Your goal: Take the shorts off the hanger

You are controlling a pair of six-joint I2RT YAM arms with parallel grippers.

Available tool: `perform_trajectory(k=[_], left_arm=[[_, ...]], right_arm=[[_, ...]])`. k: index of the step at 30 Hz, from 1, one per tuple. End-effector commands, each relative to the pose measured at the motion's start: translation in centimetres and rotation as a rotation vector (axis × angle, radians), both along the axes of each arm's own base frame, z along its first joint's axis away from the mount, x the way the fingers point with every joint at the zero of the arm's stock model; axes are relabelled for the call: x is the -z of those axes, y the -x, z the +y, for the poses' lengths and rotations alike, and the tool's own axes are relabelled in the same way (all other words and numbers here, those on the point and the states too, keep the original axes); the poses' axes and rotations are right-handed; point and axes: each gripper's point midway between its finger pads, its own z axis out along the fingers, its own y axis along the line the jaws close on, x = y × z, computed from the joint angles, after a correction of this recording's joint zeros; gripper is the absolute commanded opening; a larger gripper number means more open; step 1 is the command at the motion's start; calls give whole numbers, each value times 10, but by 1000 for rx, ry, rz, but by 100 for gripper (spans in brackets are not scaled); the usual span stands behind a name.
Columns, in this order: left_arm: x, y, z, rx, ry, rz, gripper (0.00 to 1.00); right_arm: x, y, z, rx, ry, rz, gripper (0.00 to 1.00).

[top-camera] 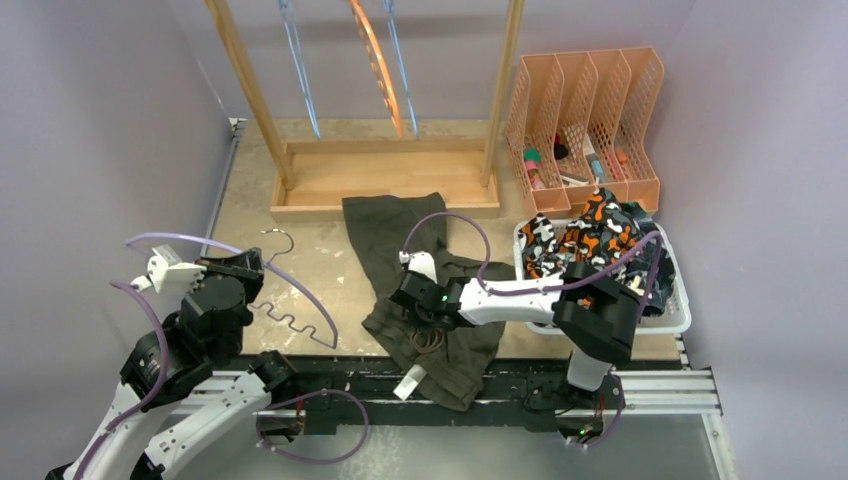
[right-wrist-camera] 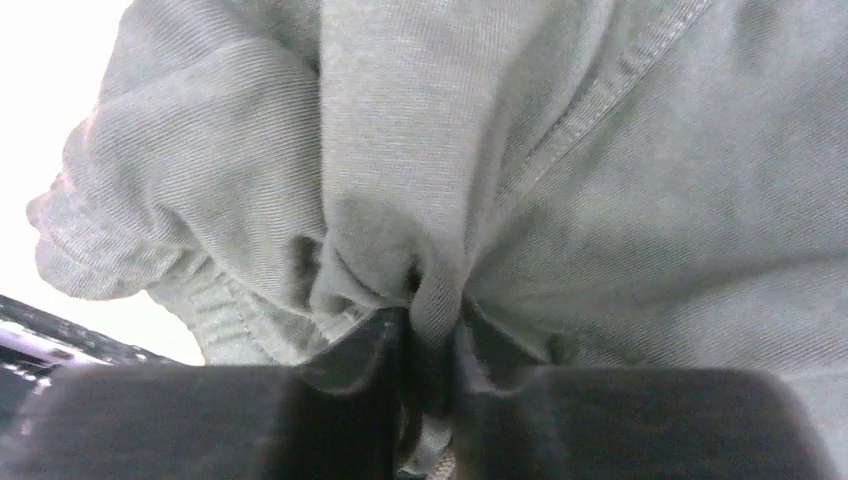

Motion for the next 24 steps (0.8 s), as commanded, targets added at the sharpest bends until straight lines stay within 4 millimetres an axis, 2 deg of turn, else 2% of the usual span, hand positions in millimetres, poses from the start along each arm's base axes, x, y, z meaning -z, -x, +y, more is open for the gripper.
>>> perform_trajectory(k=[1, 2, 5, 7, 9, 11, 12, 15, 16, 18, 20, 22, 24], left_arm=[[-11, -2, -1, -4, 26, -29, 0], [-10, -2, -1, -5, 25, -28, 0], [-7, -2, -1, -4, 25, -24, 0], [-5, -3, -3, -3, 29, -22, 0], [-5, -5, -6, 3, 35, -25, 0], [-6, -7, -9, 13, 37, -27, 0], [-7, -8, -11, 19, 35, -28, 0], [-9, -9, -13, 28, 31, -25, 0], [-9, -9, -13, 27, 31, -24, 0], [-9, -9, -13, 29, 35, -27, 0], [-11, -9, -13, 29, 43, -34, 0], [-11, -9, -14, 30, 45, -37, 0], [-12, -8, -14, 36, 48, -37, 0]], right_arm=[[-24, -15, -5, 13, 20, -89, 1], [-47, -18, -1, 8, -17, -118, 0], [-148, -34, 4, 1, -167, -270, 0], [-219, -33, 7, -57, -306, -366, 0], [-282, -24, 8, -164, -463, -467, 0], [-330, -9, 1, -278, -589, -569, 0], [-348, -1, -4, -333, -630, -614, 0], [-394, 8, -25, -355, -704, -718, 0], [-406, 10, -31, -358, -720, -741, 0], [-417, 9, -36, -349, -719, -762, 0], [-407, 1, -36, -304, -681, -742, 0], [-377, -10, -27, -248, -616, -680, 0], [-325, -20, -14, -201, -516, -577, 0]])
